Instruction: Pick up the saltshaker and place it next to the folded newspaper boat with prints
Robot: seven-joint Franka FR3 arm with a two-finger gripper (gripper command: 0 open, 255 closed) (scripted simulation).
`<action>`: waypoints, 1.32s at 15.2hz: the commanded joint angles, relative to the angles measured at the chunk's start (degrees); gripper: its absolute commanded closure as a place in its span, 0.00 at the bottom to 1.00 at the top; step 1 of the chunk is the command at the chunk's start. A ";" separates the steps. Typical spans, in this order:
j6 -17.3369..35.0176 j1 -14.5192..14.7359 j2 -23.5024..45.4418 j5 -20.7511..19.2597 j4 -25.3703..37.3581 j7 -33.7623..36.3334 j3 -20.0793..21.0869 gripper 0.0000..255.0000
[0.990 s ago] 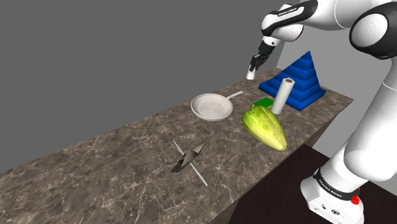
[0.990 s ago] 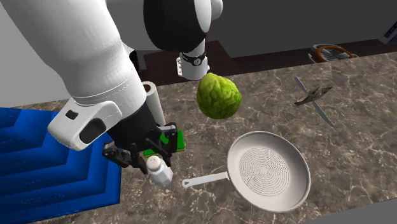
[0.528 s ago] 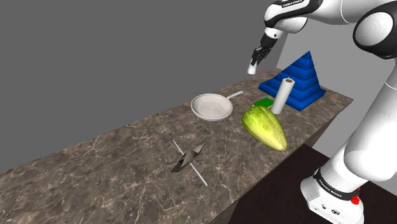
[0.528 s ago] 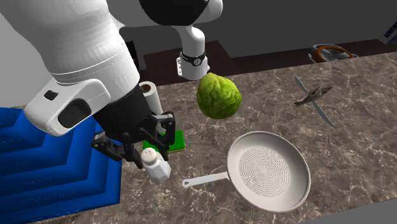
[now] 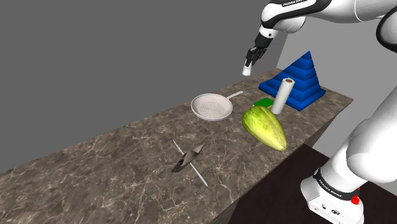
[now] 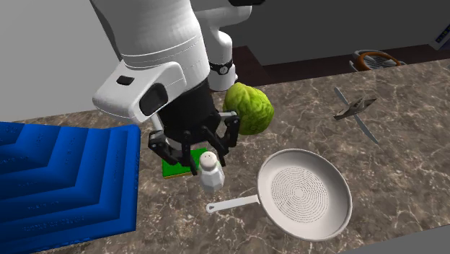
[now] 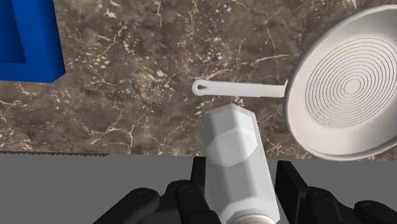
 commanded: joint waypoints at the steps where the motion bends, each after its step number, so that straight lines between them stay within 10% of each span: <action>1: 1.39 1.55 -1.88 -1.43 -2.44 3.24 1.31 1.00; 20: 7.41 12.75 -9.27 -9.86 -11.82 33.37 16.74 1.00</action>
